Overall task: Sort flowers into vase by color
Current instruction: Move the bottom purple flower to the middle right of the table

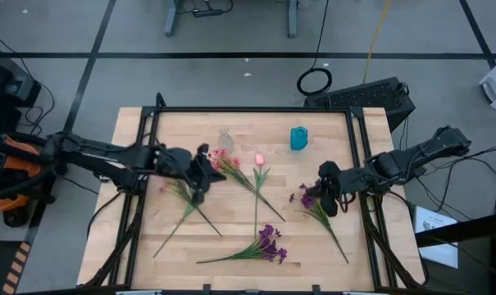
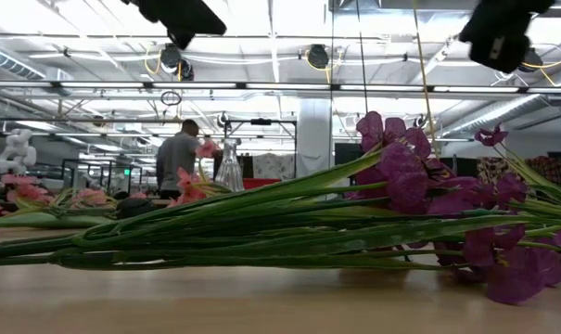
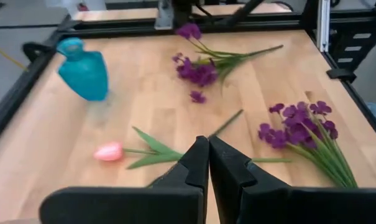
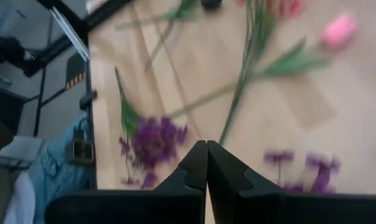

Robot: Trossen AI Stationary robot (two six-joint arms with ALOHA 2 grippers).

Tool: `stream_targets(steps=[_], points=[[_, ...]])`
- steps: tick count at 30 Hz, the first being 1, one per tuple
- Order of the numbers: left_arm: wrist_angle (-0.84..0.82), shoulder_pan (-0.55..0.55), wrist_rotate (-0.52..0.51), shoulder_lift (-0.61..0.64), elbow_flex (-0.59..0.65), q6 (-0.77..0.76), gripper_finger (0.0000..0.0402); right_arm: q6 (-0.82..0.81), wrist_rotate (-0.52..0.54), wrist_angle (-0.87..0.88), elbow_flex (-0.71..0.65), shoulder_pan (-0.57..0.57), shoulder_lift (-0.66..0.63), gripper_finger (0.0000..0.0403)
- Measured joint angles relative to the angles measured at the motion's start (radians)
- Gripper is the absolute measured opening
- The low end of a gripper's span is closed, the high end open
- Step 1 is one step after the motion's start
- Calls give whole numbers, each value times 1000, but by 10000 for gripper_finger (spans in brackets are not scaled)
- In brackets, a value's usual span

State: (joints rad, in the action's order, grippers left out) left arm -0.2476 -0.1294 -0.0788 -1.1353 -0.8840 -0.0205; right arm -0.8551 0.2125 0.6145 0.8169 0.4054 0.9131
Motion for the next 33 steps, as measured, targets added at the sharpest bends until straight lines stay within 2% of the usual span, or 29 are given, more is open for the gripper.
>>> stream_targets(steps=[10,23,33], points=[[110,-102,-1,-110,13,-27,20,-375,-9,137,0,160,136,0],[134,-177,-6,-257,13,-55,20,-602,-31,150,0,246,306,0],[188,-235,-10,-336,13,-182,20,-719,-88,234,1,272,433,0]])
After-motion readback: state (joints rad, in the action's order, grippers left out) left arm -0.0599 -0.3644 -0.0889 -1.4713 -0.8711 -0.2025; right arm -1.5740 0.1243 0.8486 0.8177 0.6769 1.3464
